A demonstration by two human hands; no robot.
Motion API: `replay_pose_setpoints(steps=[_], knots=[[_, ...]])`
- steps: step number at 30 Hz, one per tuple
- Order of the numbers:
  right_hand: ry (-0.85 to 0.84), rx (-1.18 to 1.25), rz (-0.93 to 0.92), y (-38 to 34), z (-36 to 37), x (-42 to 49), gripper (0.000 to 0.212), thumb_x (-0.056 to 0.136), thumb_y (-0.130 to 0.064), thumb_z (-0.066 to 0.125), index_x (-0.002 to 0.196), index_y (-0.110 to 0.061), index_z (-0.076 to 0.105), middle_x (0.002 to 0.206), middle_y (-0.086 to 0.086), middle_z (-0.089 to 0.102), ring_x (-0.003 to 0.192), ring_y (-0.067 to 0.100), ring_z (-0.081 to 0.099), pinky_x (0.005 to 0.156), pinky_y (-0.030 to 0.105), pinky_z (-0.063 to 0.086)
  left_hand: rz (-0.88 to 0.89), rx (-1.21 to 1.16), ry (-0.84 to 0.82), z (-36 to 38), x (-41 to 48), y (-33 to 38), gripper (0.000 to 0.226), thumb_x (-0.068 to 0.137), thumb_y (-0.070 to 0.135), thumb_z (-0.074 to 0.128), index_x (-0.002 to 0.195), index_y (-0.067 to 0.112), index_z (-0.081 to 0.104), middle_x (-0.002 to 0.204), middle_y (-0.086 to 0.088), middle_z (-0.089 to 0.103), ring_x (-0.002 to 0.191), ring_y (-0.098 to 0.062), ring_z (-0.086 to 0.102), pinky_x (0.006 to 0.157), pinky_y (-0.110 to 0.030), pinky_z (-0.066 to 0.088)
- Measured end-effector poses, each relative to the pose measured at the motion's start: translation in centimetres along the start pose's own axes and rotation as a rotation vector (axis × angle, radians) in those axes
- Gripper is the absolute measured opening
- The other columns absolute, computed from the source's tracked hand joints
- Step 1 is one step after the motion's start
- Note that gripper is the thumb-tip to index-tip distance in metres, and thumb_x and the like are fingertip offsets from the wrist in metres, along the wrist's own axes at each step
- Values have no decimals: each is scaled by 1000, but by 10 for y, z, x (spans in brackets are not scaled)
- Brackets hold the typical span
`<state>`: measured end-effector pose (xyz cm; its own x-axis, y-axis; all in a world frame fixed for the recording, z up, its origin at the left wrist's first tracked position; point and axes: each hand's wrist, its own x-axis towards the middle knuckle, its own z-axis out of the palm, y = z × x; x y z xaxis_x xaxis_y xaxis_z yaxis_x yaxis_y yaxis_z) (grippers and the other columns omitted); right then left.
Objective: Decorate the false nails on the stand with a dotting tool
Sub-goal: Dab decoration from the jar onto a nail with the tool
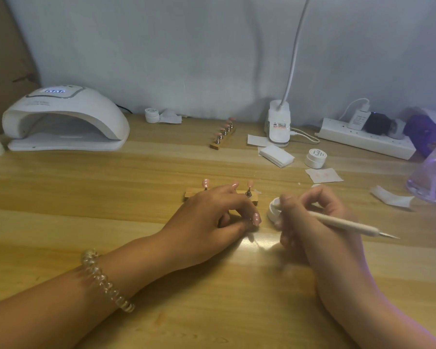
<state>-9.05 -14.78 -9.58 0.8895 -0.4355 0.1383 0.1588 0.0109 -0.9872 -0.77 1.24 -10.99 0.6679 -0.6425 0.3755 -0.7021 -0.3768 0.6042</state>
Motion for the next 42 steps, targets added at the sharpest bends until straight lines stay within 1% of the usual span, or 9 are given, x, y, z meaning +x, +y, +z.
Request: replay_pose_setpoints(steps=[4,9,13,17,20,23,26,33,42], knots=[[-25,-96,72,2,2,-1,37,83,-9,64,55,-21,43,46,9,58,38,12,46,39,19,37,5,19,-5,-1,1,1,7,88,13,72,93,19,74,81,-8,66,56,-15,51,119,-20,22],[-44,-173,63,2,4,-2,31,80,-11,63,57,-19,43,46,9,59,38,15,45,40,25,37,16,24,4,-2,1,3,8,88,11,72,91,18,73,79,-4,66,58,-12,51,112,-5,12],[-35,-173,62,1,4,-2,31,80,-11,62,59,-19,42,49,10,62,41,14,49,42,26,40,10,5,4,-1,1,3,7,88,11,72,91,18,73,80,1,65,55,-12,50,117,-13,17],[-35,-136,54,1,4,-2,28,80,-8,62,63,-14,41,50,13,63,40,13,51,40,18,39,9,21,1,-2,1,3,8,88,12,72,91,19,73,79,-3,65,56,-14,51,116,-11,16],[-40,-134,54,1,5,-2,26,80,-7,61,64,-12,41,51,13,63,40,14,52,41,21,41,19,24,-5,-2,1,2,9,87,10,73,91,18,73,77,-5,65,56,-10,50,118,-17,21],[-43,-146,56,1,5,-2,25,80,-8,61,65,-12,41,51,12,64,41,14,52,41,22,42,18,33,-7,-2,1,1,9,87,11,72,92,18,73,75,-11,65,56,-11,51,117,-14,18],[-29,-144,56,0,5,-1,27,81,-7,61,65,-12,41,51,12,64,40,14,52,40,21,41,22,14,-5,-1,1,2,7,87,12,73,91,17,73,77,-5,66,55,-5,48,118,-17,21],[-39,-144,50,1,5,-2,26,82,-6,61,66,-10,41,51,13,63,41,13,52,41,20,41,2,8,-9,-1,1,2,8,86,12,73,90,19,73,80,-9,66,54,-16,52,119,-25,26],[-5,-98,37,0,5,-1,28,84,-6,60,64,-13,41,52,13,64,40,14,53,41,18,41,21,6,5,0,0,1,5,87,15,73,90,19,73,78,-8,66,55,-4,48,119,-21,23]])
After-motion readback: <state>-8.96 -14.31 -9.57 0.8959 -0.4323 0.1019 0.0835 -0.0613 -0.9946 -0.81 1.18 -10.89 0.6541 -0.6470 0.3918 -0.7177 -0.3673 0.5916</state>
